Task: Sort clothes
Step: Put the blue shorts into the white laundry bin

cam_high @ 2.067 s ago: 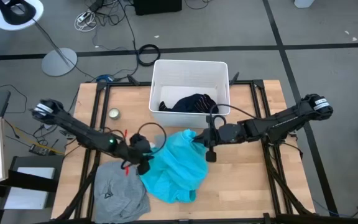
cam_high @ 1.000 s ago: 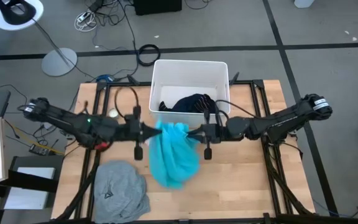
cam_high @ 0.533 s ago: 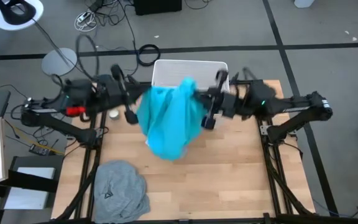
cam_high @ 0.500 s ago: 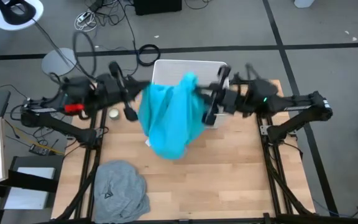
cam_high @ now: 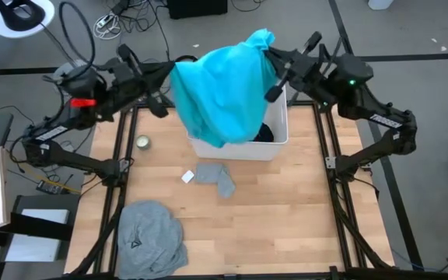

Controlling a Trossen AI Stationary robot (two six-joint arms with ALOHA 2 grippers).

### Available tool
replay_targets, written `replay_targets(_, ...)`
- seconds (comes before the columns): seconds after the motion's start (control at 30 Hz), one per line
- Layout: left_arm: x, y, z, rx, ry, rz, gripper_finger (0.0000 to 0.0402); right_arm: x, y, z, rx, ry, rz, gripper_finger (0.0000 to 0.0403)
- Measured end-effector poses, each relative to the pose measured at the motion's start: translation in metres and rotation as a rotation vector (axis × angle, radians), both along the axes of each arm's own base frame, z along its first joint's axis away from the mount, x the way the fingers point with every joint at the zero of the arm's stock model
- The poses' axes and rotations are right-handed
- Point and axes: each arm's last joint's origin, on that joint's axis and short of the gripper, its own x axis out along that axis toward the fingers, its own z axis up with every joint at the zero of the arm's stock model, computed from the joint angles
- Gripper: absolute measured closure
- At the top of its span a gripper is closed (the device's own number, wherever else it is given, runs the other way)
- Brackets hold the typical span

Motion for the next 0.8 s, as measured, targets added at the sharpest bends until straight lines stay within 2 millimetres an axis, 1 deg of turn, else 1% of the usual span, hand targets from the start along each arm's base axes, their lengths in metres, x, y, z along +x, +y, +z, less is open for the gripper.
replay_targets(0.1, 0.01, 0.007, -0.01, -0.021, 0.084, -0.018, 0.0401, 0.0, -0.009, -0.012, 0.073, 0.102, -0.05, 0.0402)
replay_targets(0.23, 0.031, 0.019, -0.033, -0.139, 0.216, -0.006, 0.0401, 0.001, -0.024, -0.041, 0.265, 0.293, -0.093, 0.0402)
replay_targets(0.33, 0.048, 0.03, -0.052, -0.221, 0.326, 0.019, 0.04, -0.003, -0.033, -0.062, 0.422, 0.409, -0.087, 0.04)
replay_targets(0.4, 0.058, 0.039, -0.065, -0.284, 0.385, 0.018, 0.0399, -0.002, -0.038, -0.076, 0.513, 0.446, -0.059, 0.0397)
replay_targets(0.53, 0.083, 0.054, -0.089, -0.379, 0.467, -0.058, 0.0398, 0.007, -0.047, -0.11, 0.655, 0.517, -0.009, 0.0396)
replay_targets(0.67, 0.108, 0.069, -0.111, -0.43, 0.522, -0.093, 0.0397, 0.017, -0.055, -0.143, 0.723, 0.533, 0.026, 0.0395)
replay_targets(0.8, 0.131, 0.082, -0.134, -0.467, 0.565, -0.079, 0.0396, 0.025, -0.061, -0.172, 0.748, 0.484, 0.036, 0.0391)
